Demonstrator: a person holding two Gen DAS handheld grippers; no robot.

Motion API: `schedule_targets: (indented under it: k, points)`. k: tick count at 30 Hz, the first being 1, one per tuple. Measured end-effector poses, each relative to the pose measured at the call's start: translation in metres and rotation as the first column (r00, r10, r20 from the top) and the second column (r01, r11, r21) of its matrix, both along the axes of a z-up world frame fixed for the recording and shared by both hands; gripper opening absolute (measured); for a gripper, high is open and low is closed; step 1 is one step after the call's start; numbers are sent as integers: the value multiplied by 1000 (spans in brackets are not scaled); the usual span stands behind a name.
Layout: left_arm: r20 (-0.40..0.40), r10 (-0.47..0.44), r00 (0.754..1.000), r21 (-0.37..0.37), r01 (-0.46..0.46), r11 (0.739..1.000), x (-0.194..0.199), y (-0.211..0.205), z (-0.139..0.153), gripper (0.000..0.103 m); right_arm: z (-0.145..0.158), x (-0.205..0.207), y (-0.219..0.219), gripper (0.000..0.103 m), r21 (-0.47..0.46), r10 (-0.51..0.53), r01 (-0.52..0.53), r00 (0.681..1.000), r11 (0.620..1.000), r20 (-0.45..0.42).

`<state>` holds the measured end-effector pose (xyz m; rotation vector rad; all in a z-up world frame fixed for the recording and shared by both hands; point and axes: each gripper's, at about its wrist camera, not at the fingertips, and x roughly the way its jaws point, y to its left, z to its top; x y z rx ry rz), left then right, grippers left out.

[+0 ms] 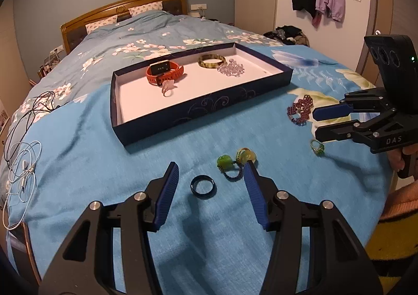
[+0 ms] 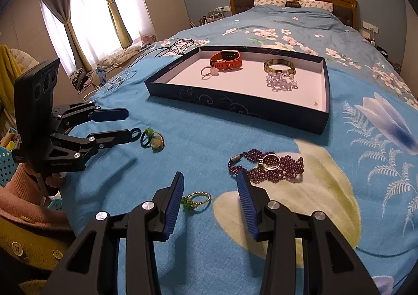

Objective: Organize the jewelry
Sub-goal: 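Withdraw both open tools from the box lid back over the bed, then grasp the black ring with the left tool while the right tool grasps the dark purple bead bracelet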

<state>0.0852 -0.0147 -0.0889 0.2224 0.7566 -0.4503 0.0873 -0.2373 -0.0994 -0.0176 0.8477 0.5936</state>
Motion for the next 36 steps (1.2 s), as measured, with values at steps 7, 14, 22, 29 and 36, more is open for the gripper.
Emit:
schedule_targets:
  k: [7, 14, 22, 29, 36]
  points:
    - [-35, 20, 999, 26, -19, 999, 5, 0, -7, 51, -3, -4, -3, 40, -4, -12, 12, 1000, 1000, -10]
    - [-48, 22, 999, 20, -21, 1000, 6, 1, -8, 49, -4, -9, -1, 40, -9, 1, -1, 1000, 1000, -9]
    - [-34, 2, 999, 6, -2, 1000, 6, -5, -5, 49, 5, 10, -30, 40, -23, -153, 154, 988, 988, 34]
    - [-41, 20, 999, 6, -20, 1000, 9, -2, -6, 49, -9, 43, -48, 23, -30, -222, 221, 974, 975, -49]
    - [-49, 31, 998, -5, -31, 1000, 11, 2, -8, 50, 0, 43, -46, 5, -1, -210, 210, 978, 978, -1]
